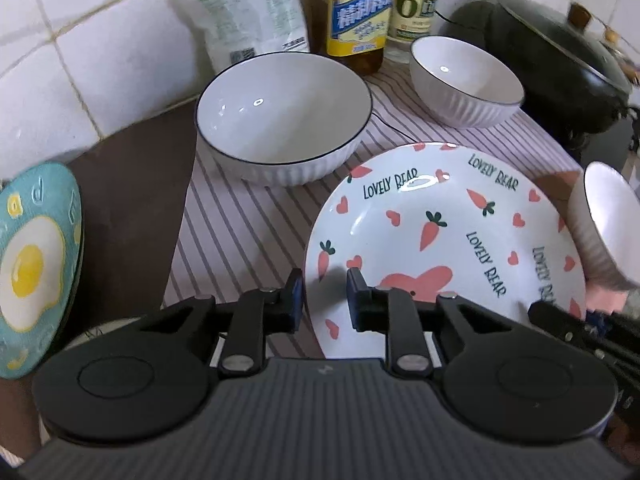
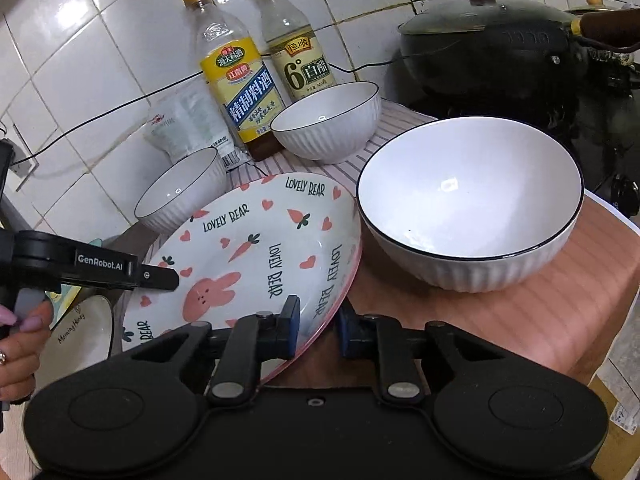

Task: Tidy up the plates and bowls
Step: 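Lift the bunny plate and lower it onto the white plate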

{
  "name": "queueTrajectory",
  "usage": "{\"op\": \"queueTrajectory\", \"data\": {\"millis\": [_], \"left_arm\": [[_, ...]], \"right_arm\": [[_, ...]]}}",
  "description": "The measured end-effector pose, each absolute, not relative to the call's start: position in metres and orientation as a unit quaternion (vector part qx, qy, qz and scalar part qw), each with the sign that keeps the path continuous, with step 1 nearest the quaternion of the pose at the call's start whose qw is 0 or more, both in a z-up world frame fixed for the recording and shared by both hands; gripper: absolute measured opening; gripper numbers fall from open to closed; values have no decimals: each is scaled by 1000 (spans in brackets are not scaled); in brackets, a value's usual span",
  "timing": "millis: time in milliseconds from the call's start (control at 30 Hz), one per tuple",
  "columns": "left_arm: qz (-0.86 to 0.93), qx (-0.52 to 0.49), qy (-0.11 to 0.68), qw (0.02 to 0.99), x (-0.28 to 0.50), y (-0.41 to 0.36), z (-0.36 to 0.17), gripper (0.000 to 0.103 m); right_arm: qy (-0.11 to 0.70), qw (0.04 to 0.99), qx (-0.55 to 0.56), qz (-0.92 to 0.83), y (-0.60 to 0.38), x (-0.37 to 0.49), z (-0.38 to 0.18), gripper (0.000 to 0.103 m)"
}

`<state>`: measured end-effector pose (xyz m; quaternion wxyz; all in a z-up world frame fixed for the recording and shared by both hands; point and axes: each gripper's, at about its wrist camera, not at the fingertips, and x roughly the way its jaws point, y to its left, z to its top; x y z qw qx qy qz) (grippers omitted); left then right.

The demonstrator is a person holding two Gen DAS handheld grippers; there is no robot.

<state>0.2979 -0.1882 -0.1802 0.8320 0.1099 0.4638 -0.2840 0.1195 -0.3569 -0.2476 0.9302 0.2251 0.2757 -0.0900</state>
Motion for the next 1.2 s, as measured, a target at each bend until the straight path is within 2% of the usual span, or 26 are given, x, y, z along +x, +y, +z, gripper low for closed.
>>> {"op": "queueTrajectory", "data": {"millis": [167,500,833,1200], "left_arm": [[-280,81,479,828,303,-180,-177,21],[-266,77,472,837,289,-161,-151,21],[-225,-1,484,846,266,-92,-131,21],[-152,-55,492,856,227,-4,-132,21]], "right_arm": [[290,923,240,-78,-353,116,-241,24],[270,928,251,-51,-340,104,-217,24],[264,936,234,10,-309,98,-184,24],[287,930,209,93,-258,99,-175,24]]}}
